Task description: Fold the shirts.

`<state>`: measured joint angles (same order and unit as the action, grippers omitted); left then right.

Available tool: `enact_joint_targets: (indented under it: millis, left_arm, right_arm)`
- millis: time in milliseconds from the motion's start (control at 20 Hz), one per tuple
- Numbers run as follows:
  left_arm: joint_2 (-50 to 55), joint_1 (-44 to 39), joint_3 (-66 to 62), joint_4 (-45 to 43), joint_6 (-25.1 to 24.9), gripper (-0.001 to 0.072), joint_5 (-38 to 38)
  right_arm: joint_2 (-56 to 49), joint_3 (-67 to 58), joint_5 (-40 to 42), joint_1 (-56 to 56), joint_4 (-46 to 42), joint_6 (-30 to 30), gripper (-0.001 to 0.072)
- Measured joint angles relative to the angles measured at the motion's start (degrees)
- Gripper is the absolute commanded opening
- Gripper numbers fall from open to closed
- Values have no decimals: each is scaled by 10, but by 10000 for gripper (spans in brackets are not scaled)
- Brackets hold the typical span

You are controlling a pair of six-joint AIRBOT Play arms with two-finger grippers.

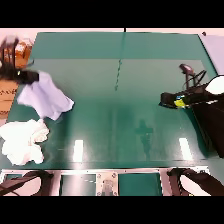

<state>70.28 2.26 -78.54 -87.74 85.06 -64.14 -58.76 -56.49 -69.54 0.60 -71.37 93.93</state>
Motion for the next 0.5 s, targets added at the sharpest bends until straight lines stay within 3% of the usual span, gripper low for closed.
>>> enact_joint_targets:
  millis: [300,500]
  left_arm:
    - [-16,-203,-104,80,9,23,-28]
    - [37,-305,-111,118,23,34,-29]
  right_arm:
    - [1,-20,-12,97,-6,-1,10]
    - [1,-22,-14,120,-6,-1,11]
